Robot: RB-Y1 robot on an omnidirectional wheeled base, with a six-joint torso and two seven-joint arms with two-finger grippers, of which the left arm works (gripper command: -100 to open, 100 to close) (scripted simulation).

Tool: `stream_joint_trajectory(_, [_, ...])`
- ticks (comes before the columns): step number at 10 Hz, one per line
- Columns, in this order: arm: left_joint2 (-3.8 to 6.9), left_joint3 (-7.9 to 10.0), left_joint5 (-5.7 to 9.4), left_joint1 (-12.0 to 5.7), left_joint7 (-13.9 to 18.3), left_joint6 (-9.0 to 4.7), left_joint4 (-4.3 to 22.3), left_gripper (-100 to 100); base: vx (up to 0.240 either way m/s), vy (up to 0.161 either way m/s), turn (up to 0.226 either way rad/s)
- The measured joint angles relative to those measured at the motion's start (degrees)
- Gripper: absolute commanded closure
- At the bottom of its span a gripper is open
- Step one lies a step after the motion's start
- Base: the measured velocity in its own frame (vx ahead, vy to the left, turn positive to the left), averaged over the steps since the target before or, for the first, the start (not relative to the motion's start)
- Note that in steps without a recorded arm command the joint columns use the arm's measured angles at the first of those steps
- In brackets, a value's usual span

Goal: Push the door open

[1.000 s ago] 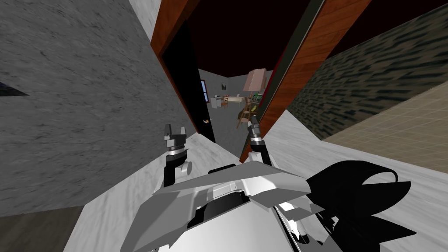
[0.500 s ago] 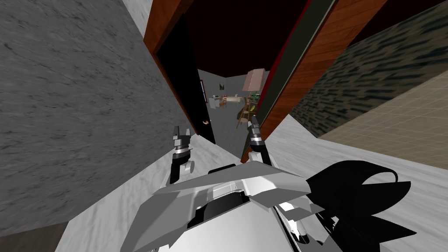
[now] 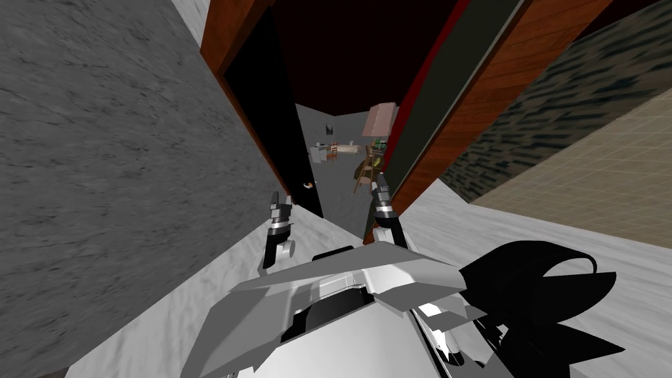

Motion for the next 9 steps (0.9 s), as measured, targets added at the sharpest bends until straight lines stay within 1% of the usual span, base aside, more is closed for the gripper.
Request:
stream_joint_trajectory(1, [-0.08, -0.34, -0.1, -0.83, -0.1, -0.45, 2.1, -100, 0.093, 0.087, -0.093])
stream_joint_trajectory(2, [0.2, -0.65, -0.1, -0.95, 0.0, -0.62, 3.1, -100, 0.075, 0.104, -0.083])
stream_joint_trajectory(4, [0.49, -0.96, -0.05, -2.76, 0.2, -1.36, 7.1, -100, 0.079, 0.104, -0.113])
stream_joint_trajectory(6, [0.59, -1.53, -0.15, -3.15, 0.3, -1.43, 8.8, -100, 0.053, 0.054, -0.024])
stream_joint_trajectory(7, [0.64, -1.66, -0.16, -3.71, 0.3, -1.84, 10.4, -100, 0.07, 0.081, -0.099])
stream_joint_trajectory(8, [0.95, -1.69, -0.05, -4.55, 0.5, -2.21, 12.2, -100, 0.061, 0.099, -0.104])
stream_joint_trajectory(9, [0.9, -2.04, -0.13, -5.07, 0.5, -2.28, 13.5, -100, 0.038, 0.063, -0.033])
